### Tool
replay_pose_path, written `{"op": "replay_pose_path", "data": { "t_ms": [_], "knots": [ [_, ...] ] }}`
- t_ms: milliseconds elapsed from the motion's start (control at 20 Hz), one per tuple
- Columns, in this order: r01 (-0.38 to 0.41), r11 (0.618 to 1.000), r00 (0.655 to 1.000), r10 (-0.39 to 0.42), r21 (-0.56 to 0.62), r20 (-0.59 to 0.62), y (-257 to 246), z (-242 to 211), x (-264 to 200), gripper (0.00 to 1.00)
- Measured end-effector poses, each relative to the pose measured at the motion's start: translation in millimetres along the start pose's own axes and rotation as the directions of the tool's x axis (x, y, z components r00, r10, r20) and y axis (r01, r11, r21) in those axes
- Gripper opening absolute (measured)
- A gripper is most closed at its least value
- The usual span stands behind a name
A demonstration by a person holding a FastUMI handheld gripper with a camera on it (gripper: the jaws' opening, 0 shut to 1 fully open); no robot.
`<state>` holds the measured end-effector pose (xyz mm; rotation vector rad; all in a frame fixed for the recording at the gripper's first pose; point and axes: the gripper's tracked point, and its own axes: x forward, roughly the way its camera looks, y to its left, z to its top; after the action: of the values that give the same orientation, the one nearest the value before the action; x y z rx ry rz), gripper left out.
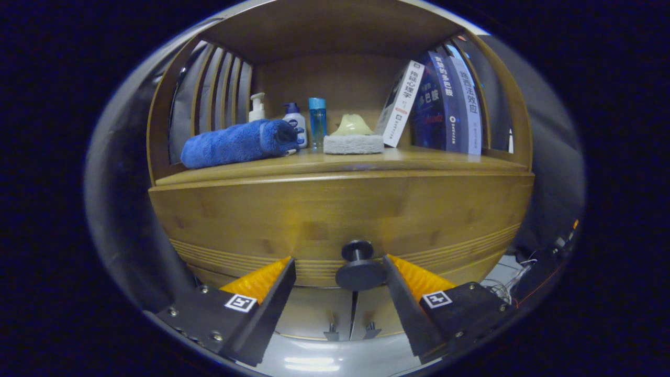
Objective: Pull open the drawer, take out the items inside it, and place them on the countertop above the cabinet.
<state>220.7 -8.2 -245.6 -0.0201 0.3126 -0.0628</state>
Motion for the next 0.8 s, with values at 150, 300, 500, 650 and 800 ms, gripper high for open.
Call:
{"op": "replay_pose_path", "data": {
  "t_ms": [150, 300, 500, 650, 800],
  "knots": [
    [0.007, 1.000, 0.999, -0.008, 0.013, 0.032, -7, 12, -12, 0.99],
    [0.007, 1.000, 0.999, -0.008, 0.021, 0.041, -12, 21, -25, 0.99],
    [0.006, 1.000, 0.999, -0.006, 0.014, 0.052, -13, 29, -45, 0.99],
    [0.001, 1.000, 0.998, -0.001, 0.005, 0.066, -11, 38, -62, 0.99],
    [-0.008, 1.000, 0.996, 0.008, 0.003, 0.092, -7, 51, -84, 0.99]
  ]
}}
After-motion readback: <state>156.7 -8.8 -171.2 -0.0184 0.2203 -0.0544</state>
